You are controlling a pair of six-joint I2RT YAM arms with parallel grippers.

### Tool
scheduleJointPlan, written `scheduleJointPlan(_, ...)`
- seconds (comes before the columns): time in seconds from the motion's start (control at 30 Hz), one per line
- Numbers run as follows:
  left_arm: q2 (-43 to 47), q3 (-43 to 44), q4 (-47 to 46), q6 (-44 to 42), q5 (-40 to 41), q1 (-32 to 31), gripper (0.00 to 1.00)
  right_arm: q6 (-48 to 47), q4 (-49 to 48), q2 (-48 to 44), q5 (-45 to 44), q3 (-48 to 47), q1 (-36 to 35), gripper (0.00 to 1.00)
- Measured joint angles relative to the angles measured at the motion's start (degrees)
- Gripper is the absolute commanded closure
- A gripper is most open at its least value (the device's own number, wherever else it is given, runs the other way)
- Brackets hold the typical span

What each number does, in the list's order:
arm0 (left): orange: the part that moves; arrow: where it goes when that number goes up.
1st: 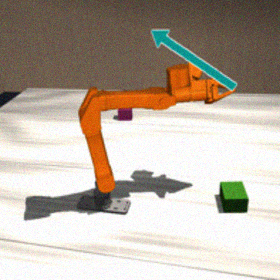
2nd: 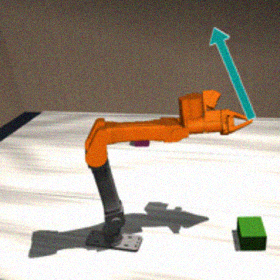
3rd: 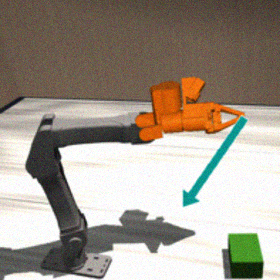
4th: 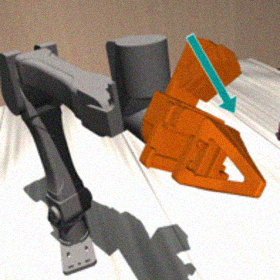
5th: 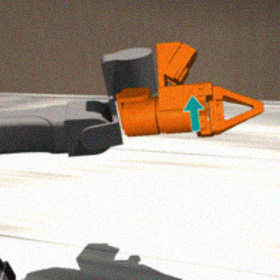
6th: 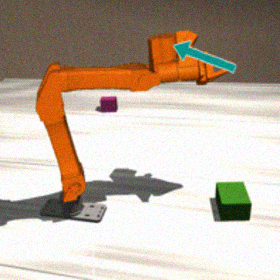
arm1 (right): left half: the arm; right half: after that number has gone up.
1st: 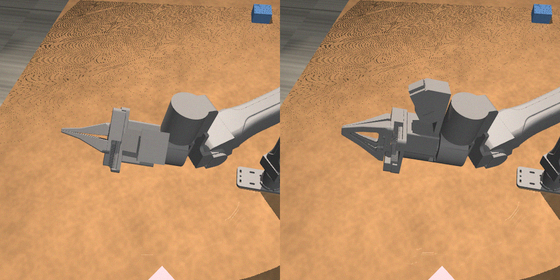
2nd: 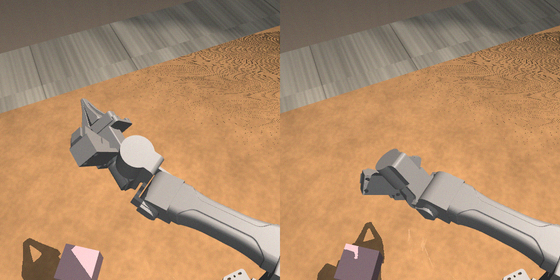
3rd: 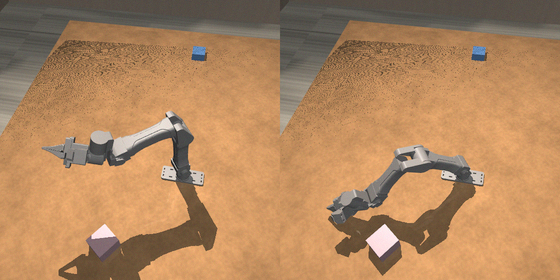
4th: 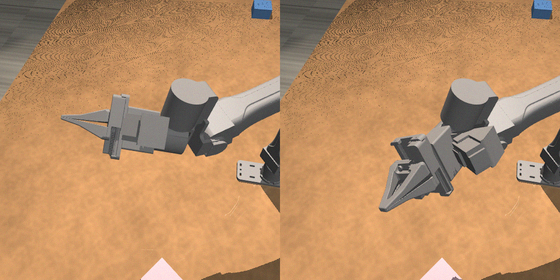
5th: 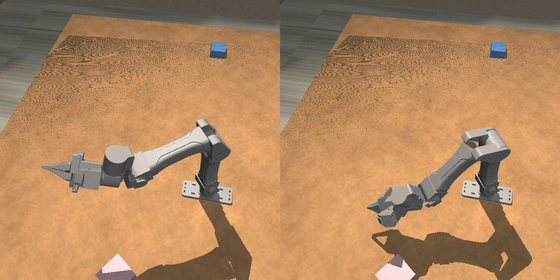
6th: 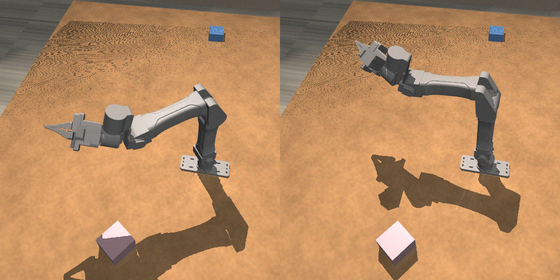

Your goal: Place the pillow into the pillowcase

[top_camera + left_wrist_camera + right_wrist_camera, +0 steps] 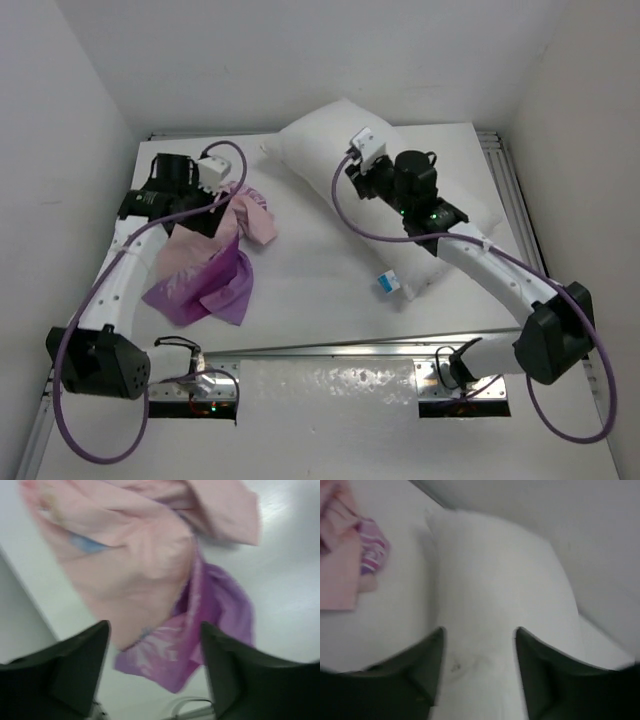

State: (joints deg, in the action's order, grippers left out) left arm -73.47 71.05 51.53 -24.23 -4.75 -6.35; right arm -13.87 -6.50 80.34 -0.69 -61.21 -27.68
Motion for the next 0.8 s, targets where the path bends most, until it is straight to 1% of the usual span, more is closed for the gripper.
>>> scheduleJointPlan(0.03, 1.51, -0.59, -0.17, -0.13, 1.44, 0.98, 0.42, 0.11, -1.49, -1.11, 1.38, -0.04, -2.36, 0.71)
scheduleJointPlan(0.07, 2.99, -1.92, -1.18, -0.72, 2.95, 1.64, 0.44, 0.85, -3.04, -1.44, 2.84, -0.15, -4.94, 0.53)
scheduleJointPlan(0.1, 4.24, -3.78, -1.64, -1.09, 4.35, 1.84, 0.43, 2.16, -4.61, -0.87, 4.85, -0.39, -7.30, 0.35)
scheduleJointPlan(0.13, 5.05, -6.34, -2.21, -1.38, 5.35, 1.84, 0.40, 3.39, -5.64, 0.68, 7.32, -1.09, -9.31, 0.28)
scheduleJointPlan(0.17, 5.44, -8.85, -2.16, -1.51, 5.97, 1.84, 0.33, 5.11, -6.82, 2.95, 9.77, -2.23, -10.93, 0.22)
scheduleJointPlan(0.2, 5.29, -11.34, -1.97, -1.75, 6.32, 1.81, 0.29, 7.32, -7.82, 6.58, 12.61, -3.87, -11.98, 0.14)
scheduleJointPlan(0.3, 2.60, -17.59, -1.86, -1.90, 6.51, 1.81, 0.22, 13.20, -8.11, 17.97, 17.09, -9.64, -12.61, 0.12)
scheduleJointPlan(0.43, 1.79, -20.79, -2.93, -1.86, 6.36, 1.79, 0.21, 21.49, -8.00, 32.52, 18.93, -16.85, -13.38, 0.11)
scheduleJointPlan(0.53, 1.51, -21.86, -6.38, -1.20, 6.95, 1.84, 0.34, 26.67, -8.70, 39.47, 19.39, -19.23, -14.14, 0.12)
scheduleJointPlan(0.57, 1.05, -22.25, -7.43, -1.09, 7.23, 1.84, 0.45, 28.22, -8.94, 41.81, 19.39, -20.35, -14.47, 0.12)
scheduleJointPlan(0.6, 0.31, -22.56, -8.24, -0.72, 7.43, 1.86, 0.52, 29.42, -9.07, 43.85, 19.37, -21.64, -14.78, 0.13)
scheduleJointPlan(0.63, -0.68, -22.88, -9.05, -0.46, 7.69, 1.92, 0.69, 30.73, -9.40, 46.10, 19.32, -23.12, -15.19, 0.18)
scheduleJointPlan(0.7, -2.56, -23.32, -9.62, -0.04, 8.20, 1.99, 0.89, 32.68, -9.81, 49.03, 19.39, -25.27, -15.82, 0.31)
scheduleJointPlan(0.73, -3.13, -23.43, -9.64, 0.02, 8.31, 2.12, 1.00, 33.68, -10.32, 50.23, 19.47, -26.32, -16.15, 0.49)
scheduleJointPlan(0.77, -3.45, -23.45, -9.51, 0.26, 8.50, 2.27, 1.00, 34.64, -11.13, 51.45, 19.56, -27.23, -16.50, 0.62)
scheduleJointPlan(0.8, -3.45, -23.45, -9.33, 0.28, 8.83, 2.49, 1.00, 35.54, -11.82, 52.24, 19.78, -27.80, -16.76, 0.78)
